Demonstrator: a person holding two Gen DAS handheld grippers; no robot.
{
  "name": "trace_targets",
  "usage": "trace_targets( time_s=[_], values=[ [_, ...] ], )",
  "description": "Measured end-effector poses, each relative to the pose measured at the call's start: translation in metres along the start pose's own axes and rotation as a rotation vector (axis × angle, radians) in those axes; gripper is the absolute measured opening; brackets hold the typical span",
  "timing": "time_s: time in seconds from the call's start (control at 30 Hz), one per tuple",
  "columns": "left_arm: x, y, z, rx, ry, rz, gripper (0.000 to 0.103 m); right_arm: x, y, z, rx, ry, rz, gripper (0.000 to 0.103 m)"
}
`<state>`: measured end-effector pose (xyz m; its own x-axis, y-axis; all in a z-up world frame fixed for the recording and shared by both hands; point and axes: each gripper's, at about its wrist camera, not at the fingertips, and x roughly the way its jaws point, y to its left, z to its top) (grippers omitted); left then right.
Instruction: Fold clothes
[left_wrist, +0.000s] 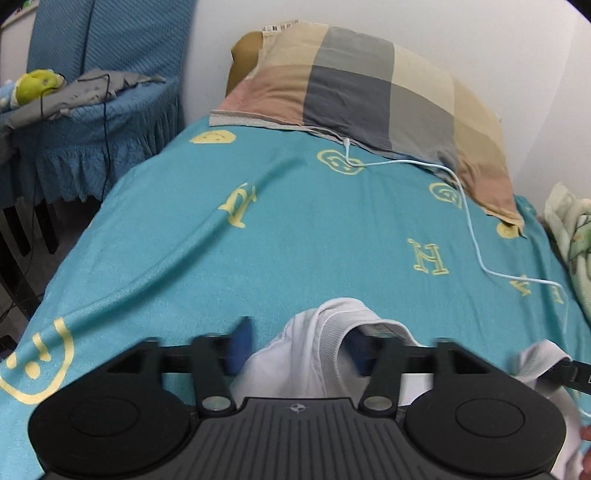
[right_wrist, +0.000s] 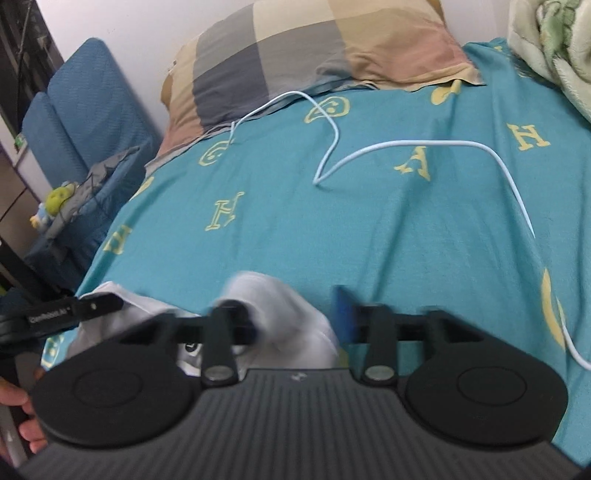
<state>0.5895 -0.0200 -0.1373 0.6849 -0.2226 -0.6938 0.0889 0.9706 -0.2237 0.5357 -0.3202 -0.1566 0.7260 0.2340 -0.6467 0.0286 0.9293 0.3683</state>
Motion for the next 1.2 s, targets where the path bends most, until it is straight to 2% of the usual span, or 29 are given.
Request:
trace_targets(
  time_s=[0.03,0.1,0.13,0.2,0.3,0.4,0.53,0.67,0.77,0.9,1.07,1.2],
  values=[
    [-0.008,-0.001,0.001,0.009,0.005,-0.020,0.087,-0.002,0.001,0.000,-0.011,0.000,-0.005,0.084],
    [-0.023,-0.001,0.004,0.043,0.013,-0.056,0.092,-0.005,0.004,0.001,-0.030,0.015,-0.007,0.086],
    [-0.031,-0.001,0.005,0.060,0.017,-0.074,0.098,-0.005,0.006,0.001,-0.042,0.037,-0.003,0.086],
    [-0.045,-0.003,0.005,0.106,0.029,-0.084,0.102,-0.005,0.010,0.001,-0.071,0.080,-0.005,0.087],
    [-0.069,-0.005,0.000,0.170,0.022,-0.071,0.102,-0.010,0.015,0.003,-0.114,0.105,-0.049,0.087],
    [-0.094,0.000,-0.010,0.151,0.022,-0.069,0.102,-0.020,0.007,0.007,-0.035,0.074,-0.003,0.087],
    [-0.144,0.008,-0.044,0.121,-0.012,-0.111,0.102,-0.031,-0.007,0.009,0.124,0.030,0.054,0.087],
    [-0.199,0.015,-0.089,0.133,-0.038,-0.088,0.100,-0.058,0.001,0.000,0.103,-0.036,0.057,0.087],
    [-0.240,0.023,-0.120,0.098,-0.055,-0.084,0.099,-0.088,0.011,-0.005,0.071,-0.094,0.064,0.087],
    [-0.285,0.039,-0.154,-0.002,-0.065,-0.091,0.098,-0.146,0.026,-0.020,0.036,-0.146,0.069,0.087],
    [-0.326,0.057,-0.189,-0.073,-0.074,-0.083,0.092,-0.234,0.044,-0.067,0.026,-0.158,0.083,0.087],
    [-0.343,0.065,-0.204,-0.118,-0.035,-0.111,0.090,-0.304,0.054,-0.109,0.039,-0.155,0.096,0.087]
  ],
)
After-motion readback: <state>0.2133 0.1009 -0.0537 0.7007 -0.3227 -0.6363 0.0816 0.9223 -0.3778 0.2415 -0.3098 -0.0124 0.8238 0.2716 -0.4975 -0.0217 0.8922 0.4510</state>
